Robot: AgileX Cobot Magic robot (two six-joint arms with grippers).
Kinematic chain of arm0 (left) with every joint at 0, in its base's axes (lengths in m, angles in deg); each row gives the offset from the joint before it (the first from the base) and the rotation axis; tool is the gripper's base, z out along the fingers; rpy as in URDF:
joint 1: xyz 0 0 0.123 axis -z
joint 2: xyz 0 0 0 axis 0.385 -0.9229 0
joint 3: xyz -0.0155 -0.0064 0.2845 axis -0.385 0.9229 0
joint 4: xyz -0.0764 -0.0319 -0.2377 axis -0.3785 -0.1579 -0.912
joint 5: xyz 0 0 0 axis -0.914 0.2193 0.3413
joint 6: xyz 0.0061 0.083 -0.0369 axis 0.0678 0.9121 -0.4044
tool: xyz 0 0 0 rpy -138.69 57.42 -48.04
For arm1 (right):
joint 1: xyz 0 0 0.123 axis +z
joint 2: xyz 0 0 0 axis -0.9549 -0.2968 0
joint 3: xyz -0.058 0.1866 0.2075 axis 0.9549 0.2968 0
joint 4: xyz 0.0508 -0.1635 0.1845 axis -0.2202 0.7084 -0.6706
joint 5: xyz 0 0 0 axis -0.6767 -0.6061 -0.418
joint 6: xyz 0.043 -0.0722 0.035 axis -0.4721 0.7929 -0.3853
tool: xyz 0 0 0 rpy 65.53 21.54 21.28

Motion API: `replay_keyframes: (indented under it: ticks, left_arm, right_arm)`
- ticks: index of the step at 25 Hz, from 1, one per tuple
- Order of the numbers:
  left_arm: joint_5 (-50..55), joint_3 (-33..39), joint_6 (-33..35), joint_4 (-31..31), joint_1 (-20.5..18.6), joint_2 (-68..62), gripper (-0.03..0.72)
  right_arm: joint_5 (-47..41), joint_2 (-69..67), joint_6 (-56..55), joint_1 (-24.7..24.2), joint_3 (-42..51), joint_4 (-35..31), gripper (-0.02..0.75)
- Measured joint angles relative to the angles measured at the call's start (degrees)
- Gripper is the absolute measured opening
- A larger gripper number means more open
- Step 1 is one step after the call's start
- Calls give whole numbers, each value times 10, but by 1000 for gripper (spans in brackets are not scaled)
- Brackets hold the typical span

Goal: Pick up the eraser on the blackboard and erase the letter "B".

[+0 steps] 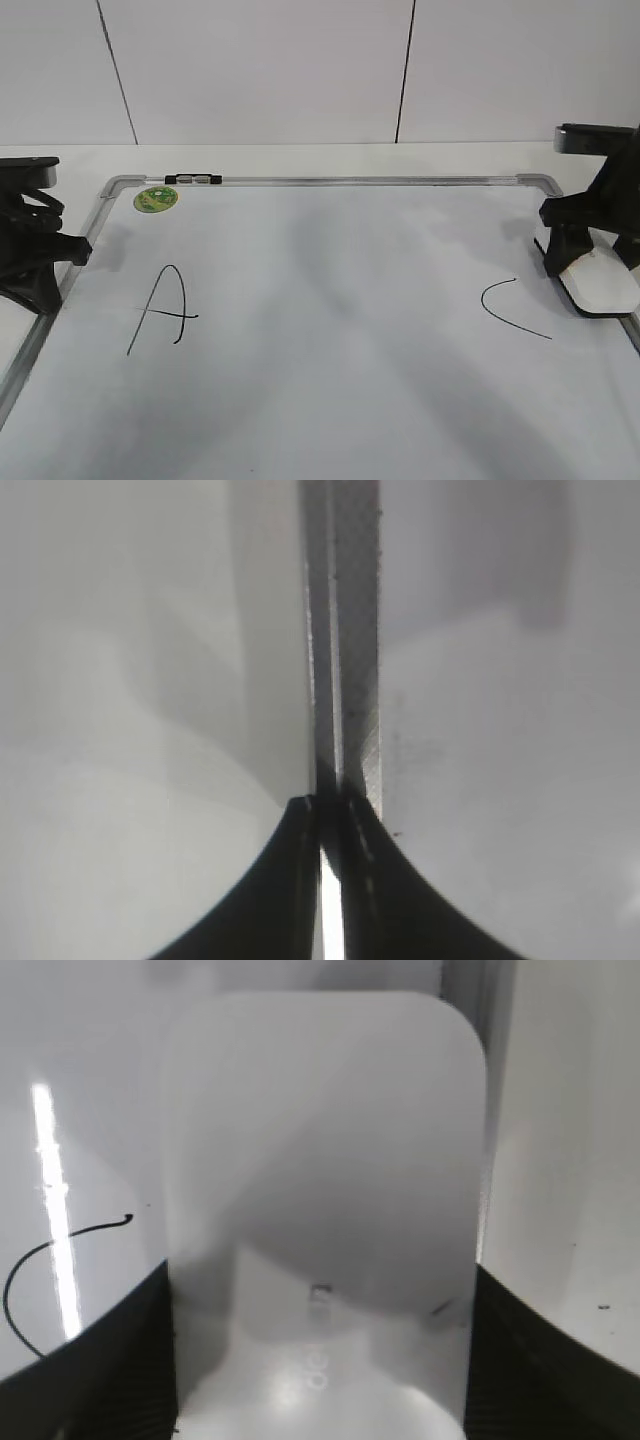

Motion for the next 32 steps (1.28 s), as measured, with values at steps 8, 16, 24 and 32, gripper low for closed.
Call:
replay_keyframes:
  ticks: [8, 16, 24, 32]
  left_arm:
    - [0, 0, 0, -1, 0, 0, 18]
    - [0, -1, 0, -1, 0, 0, 18]
    - [0, -1, 0, -1, 0, 0, 18]
    - [0, -1, 0, -1, 0, 0, 18]
  right_arm:
    - [5, -18, 0, 0, 0, 0, 529]
    - [4, -18, 0, 0, 0, -6, 548]
    - [-19, -18, 0, 0, -1, -7, 651]
    - [-125, -18, -1, 0, -116, -4, 647]
